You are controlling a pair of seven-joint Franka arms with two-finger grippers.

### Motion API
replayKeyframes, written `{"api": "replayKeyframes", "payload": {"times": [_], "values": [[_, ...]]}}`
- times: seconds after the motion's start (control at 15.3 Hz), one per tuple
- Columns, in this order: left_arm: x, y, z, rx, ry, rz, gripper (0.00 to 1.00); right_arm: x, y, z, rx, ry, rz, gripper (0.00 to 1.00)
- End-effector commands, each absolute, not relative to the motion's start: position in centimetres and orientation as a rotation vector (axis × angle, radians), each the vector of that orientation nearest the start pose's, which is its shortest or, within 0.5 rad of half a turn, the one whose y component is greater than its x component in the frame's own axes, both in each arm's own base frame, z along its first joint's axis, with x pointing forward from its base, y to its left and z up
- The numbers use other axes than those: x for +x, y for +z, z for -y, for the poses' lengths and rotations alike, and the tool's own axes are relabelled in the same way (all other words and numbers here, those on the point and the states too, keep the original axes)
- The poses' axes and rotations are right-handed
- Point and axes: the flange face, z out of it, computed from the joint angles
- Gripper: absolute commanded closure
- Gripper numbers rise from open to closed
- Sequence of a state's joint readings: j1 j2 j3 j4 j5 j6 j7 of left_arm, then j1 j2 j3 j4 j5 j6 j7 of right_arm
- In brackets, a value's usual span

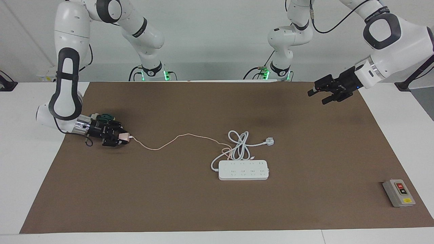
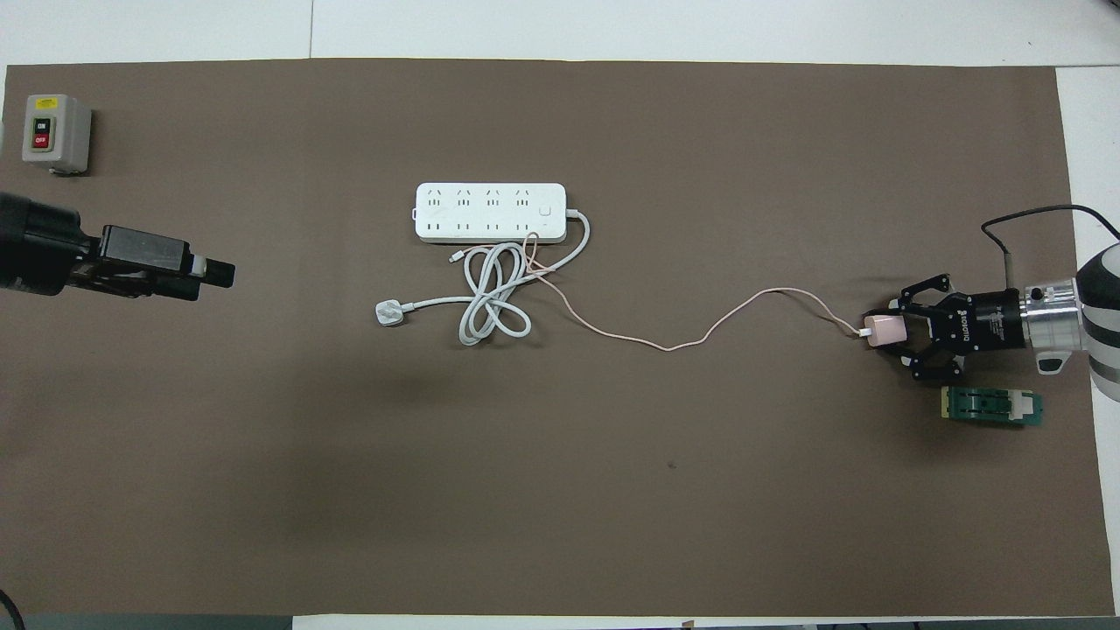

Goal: Plug charger into power strip
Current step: 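Reach the right gripper to the pink charger and grasp it, then lift the charger with the right gripper while the left gripper reaches toward it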

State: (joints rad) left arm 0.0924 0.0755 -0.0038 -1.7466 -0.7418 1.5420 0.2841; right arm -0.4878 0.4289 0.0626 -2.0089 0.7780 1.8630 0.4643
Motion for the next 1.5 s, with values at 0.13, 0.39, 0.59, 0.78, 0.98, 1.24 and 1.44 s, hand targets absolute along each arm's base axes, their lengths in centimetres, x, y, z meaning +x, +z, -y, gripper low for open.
{"api": "replayKeyframes", "payload": {"times": [0.13,0.39,0.59,0.78,0.98,1.24,1.44], "values": [[56.1,49.6,2.6,2.206,-0.120,0.178,0.00,52.8,21.2,17.0,-1.866,0.689,-1.478,1.00],[55.8,47.9,3.0,2.114,-0.120,0.167,0.00,56.3,26.4,12.1,-1.905,0.733,-1.459,1.00],[56.3,45.6,3.7,2.022,-0.129,0.190,0.00,58.9,30.6,8.6,-1.911,0.790,-1.466,1.00],[56.5,43.7,4.3,1.934,-0.133,0.200,0.00,60.3,35.3,3.6,-1.931,0.795,-1.489,1.00],[56.1,41.3,5.2,1.849,-0.111,0.210,0.00,61.8,39.2,-2.8,-1.939,0.805,-1.530,1.00],[55.6,39.0,6.7,1.750,-0.080,0.200,0.00,62.8,41.6,-11.6,-1.873,0.812,-1.596,1.00],[54.2,37.2,8.5,1.709,-0.085,0.220,0.00,62.6,42.9,-18.9,-1.835,0.771,-1.626,1.00]]}}
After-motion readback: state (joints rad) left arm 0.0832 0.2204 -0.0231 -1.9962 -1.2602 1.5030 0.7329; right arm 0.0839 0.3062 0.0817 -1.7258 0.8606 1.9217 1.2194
